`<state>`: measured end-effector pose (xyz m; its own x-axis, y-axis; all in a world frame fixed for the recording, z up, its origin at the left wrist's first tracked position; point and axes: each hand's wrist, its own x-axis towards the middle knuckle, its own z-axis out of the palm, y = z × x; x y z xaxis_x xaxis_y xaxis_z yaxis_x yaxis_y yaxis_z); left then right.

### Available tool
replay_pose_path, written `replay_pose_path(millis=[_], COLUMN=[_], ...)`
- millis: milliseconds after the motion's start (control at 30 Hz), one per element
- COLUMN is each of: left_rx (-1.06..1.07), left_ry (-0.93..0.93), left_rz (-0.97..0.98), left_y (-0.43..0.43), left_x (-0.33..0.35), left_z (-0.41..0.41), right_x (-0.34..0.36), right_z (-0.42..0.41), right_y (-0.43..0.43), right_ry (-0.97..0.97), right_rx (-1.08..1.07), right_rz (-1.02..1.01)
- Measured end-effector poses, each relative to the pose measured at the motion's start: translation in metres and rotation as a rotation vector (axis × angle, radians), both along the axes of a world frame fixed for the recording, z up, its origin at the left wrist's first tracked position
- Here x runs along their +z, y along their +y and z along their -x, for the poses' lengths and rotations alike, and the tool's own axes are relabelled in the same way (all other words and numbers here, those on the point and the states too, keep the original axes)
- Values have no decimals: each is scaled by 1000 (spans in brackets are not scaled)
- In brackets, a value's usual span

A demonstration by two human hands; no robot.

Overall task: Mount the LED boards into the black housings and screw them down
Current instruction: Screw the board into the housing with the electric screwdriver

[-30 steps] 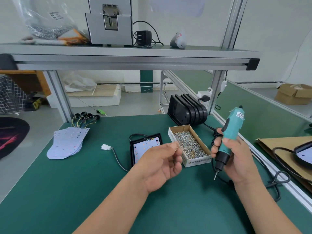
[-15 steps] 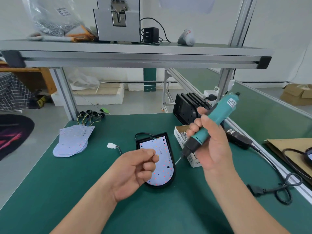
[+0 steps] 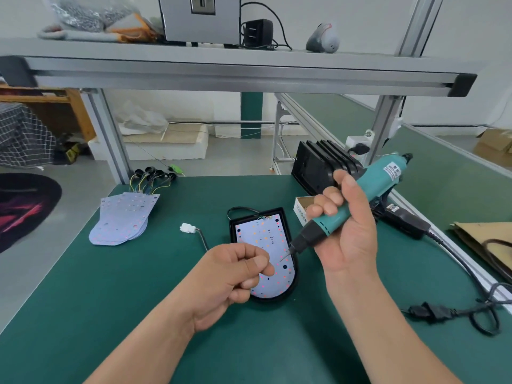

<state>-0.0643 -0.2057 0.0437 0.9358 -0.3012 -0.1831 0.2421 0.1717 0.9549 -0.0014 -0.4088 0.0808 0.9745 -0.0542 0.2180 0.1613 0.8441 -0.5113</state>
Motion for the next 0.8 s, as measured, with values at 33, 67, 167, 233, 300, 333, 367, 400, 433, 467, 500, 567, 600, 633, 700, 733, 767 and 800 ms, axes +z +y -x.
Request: replay_pose_path(millis=[33,67,167,233,300,333,367,400,433,467,500,567,600,633,700,733,767,800], left_rx=[-1,-3,-31,-46,-46,-46,-46,-47,-47,-45,-43,-43,-44,-43,-37,-35,-35,-34], left_ry=[-3,-4,-15,-23,-24,-27,-30,-32,-35,-37,-36,-34,-34,-35,-34,-33,-32,-31], left_rz=[-15,-28,-53,-48,-42,-43,-46,-51,-55,-59,-62,-69,-71,-74,-81,-87,-91,-94], left_y=[-1,-2,-5,-6,-6,-6,-7,-7,-8,-8,-8,-8,-9,-9,-9,-9,-9,-10], left_x=[-1,-2,-4,-4,-5,-5,-5,-5,-6,-6,-6,-6,-6,-5,-5,-4,-4,-3], left_z=[0,1,2,3,3,3,3,3,3,3,3,4,4,4,4,5,5,5], right_x=[0,0,-2,-2,-3,-4,-4,-4,-4,-4,-4,-4,-4,-4,-4,-4,-4,-4], right_z=[1,2,6,6,6,6,6,6,6,6,6,7,7,7,8,8,8,8], right_y=[0,1,3,4,5,5,5,5,5,5,5,4,4,4,5,5,5,5], right_ry=[2,4,-14,-29,-32,-32,-31,-31,-31,-33,-34,-35,-38,-40,-37,-34,-31,-28], right_rx=[3,2,-8,-7,-5,-4,-4,-7,-9,-9,-9,-8,-6,-5,-2,-1,0,-2], right_rz=[-3,-1,-1,-3,6,8,8,10,14,16,16,4,-1,-3,5,11,19,30])
